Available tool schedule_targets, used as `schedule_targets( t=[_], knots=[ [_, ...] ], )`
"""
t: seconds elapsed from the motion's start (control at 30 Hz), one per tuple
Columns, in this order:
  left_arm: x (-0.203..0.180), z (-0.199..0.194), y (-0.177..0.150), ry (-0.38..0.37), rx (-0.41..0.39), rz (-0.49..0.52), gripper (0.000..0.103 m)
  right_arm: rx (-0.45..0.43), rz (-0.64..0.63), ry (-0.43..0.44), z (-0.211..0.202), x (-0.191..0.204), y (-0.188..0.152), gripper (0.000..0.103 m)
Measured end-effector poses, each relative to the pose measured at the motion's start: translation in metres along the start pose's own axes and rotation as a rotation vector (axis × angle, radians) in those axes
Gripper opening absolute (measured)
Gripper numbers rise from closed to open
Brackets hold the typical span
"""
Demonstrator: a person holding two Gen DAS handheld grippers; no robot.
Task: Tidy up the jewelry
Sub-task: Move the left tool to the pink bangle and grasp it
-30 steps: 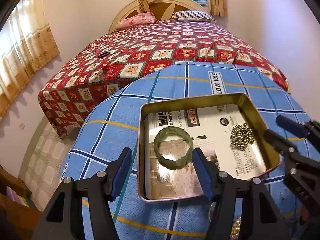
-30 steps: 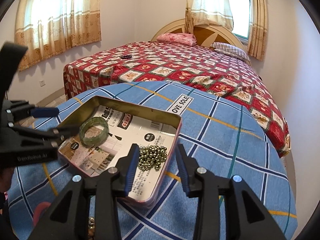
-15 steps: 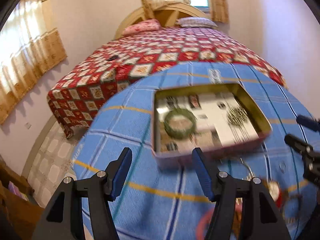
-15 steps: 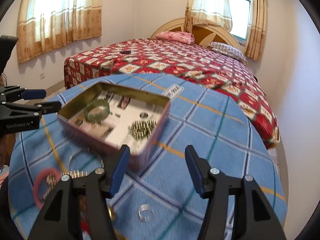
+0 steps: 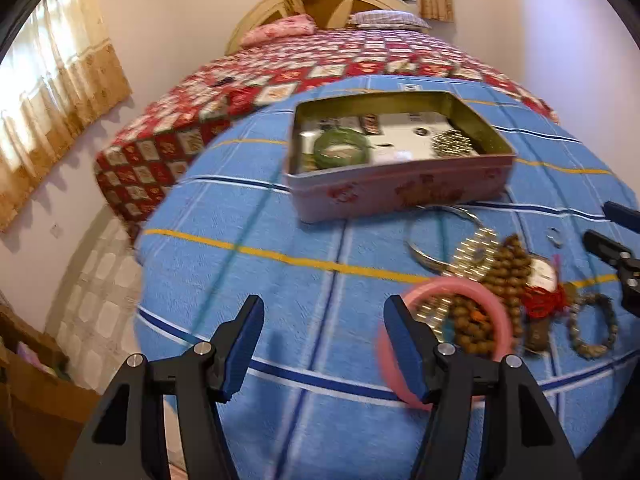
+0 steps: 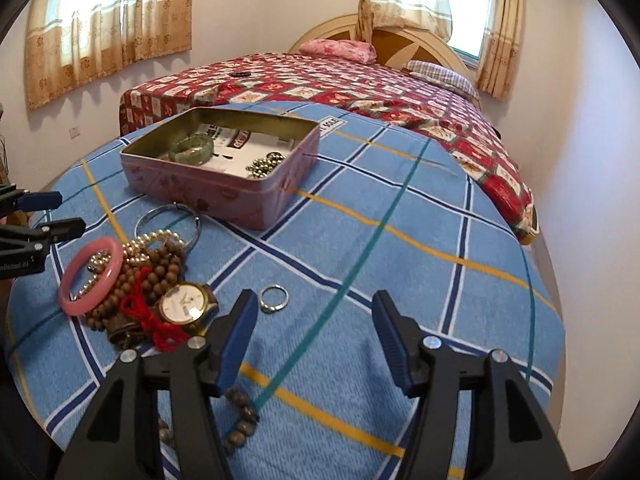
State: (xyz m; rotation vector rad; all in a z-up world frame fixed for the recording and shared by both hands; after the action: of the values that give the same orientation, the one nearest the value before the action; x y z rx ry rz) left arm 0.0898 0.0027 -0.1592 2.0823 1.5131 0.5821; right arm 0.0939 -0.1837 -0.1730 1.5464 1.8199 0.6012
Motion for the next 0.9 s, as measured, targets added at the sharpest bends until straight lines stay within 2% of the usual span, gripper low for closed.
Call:
schedule_targets(
  t=[0.3,0.57,0.6,0.7,0.9],
  knots=[
    [-0.008,0.012,-0.010,-0.009,0.021,0.024,0.063,0.018,-0.003,0.023,0.012,0.009,-0.004,0.061],
    [-0.010,0.013,-0.010,-0.018,0.010,0.038,0.061,0.046,-0.023,0.015,0.024,0.017,-0.001,0.055],
    [-0.011,0.013,-0.010,-0.023,0.010,0.040,0.057,0.055,-0.030,0.012,0.025,0.018,-0.001,0.055],
    [-0.021,0.017,-0.015,-0.091,0.040,0.052,0.012,0.071,-0.052,0.016,0.027,0.022,-0.003,0.047],
    [-0.020,0.006,-0.008,-0.109,0.005,0.046,0.009,0.080,-0.048,0.051,0.028,0.023,-0.006,0.031]
  ],
)
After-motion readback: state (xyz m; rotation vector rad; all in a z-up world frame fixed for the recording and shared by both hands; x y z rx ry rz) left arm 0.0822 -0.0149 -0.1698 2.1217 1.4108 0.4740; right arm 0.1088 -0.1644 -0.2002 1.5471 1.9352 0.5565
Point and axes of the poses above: each gripper's, at about its wrist camera, not at the fingertips, and z roughly the way its jaws point, x to its left, y to its top, the point moved 9 cm from there along z, roughly the way its jaws point, and after that the axes turned 6 degrees about -y, right-handed, at the moved point
